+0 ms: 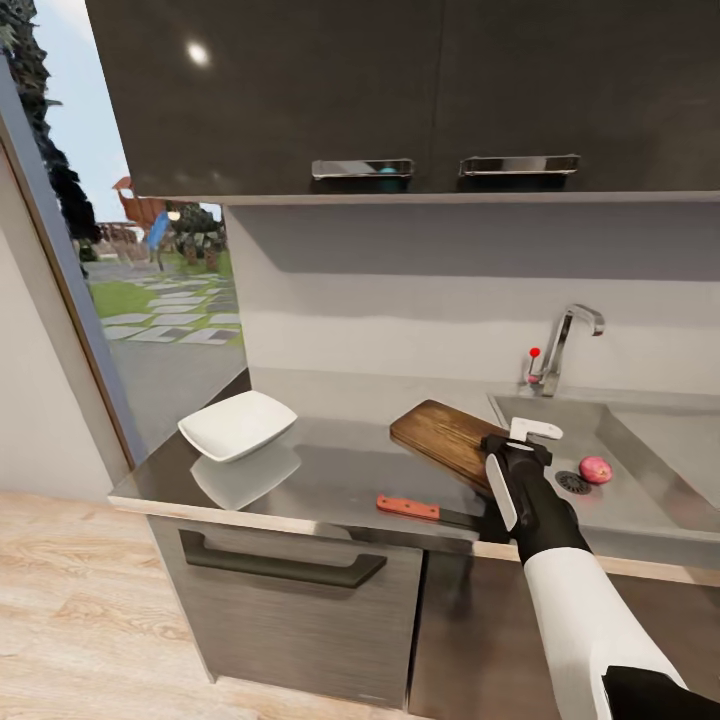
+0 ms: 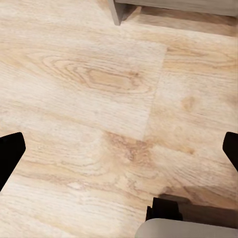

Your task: In the kitchen, take the Vidalia onion out of the sink, dice it on the chopping board with the paring knife, put the diced onion into the bowl on the countertop, then place both the paring knife and the chopping board into the sink.

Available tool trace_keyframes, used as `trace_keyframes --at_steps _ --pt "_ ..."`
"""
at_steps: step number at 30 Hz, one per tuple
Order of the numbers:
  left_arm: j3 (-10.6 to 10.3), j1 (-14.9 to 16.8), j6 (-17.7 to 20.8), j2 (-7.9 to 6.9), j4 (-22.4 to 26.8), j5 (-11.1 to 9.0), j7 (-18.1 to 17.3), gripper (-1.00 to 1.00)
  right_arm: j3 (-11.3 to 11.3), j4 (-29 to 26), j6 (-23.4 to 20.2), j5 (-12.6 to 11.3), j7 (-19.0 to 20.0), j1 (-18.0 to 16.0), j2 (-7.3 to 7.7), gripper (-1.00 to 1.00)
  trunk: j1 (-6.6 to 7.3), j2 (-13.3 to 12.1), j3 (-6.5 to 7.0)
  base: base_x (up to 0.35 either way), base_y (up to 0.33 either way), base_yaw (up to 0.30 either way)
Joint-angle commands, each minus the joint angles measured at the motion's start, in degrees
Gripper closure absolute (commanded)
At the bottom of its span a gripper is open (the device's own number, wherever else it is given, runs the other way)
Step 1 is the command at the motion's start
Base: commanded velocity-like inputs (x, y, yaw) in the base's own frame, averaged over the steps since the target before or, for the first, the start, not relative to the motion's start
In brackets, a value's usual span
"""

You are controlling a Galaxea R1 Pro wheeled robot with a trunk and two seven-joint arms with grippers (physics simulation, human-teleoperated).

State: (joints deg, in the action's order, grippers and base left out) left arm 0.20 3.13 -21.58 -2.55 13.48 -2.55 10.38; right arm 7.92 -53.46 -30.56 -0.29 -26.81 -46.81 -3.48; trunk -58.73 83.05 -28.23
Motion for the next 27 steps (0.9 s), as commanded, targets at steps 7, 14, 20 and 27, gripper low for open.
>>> trace_keyframes --at_steps 7,14,20,27 --pt "-0.02 0.03 -0.21 0.06 -0.03 -0.26 -0.01 -1.00 0.08 -0.07 -0.32 0.00 -0.18 -0.04 -0.04 -1.00 0.00 0.03 -0.06 0.000 -0.002 0.000" --pt "0.02 0.03 -0.21 0.02 -0.05 -0.34 -0.01 -1.00 0.08 -0.07 -0.37 0.18 -0.26 -0.04 0.03 -1.00 0.00 0.03 -0.06 0.000 0.000 0.000" --pt "-0.02 0.03 -0.21 0.03 -0.06 -0.35 -0.01 -1.00 0.08 -0.07 -0.37 0.20 -0.26 -0.04 -0.04 -1.00 0.00 0.03 -0.06 0.000 0.000 0.000" --pt "-0.02 0.03 -0.21 0.08 -0.20 -0.35 -0.01 -1.00 0.08 -0.07 -0.37 0.20 -0.26 -0.04 -0.04 -1.00 0.00 0.03 -0.06 -0.001 -0.001 0.000"
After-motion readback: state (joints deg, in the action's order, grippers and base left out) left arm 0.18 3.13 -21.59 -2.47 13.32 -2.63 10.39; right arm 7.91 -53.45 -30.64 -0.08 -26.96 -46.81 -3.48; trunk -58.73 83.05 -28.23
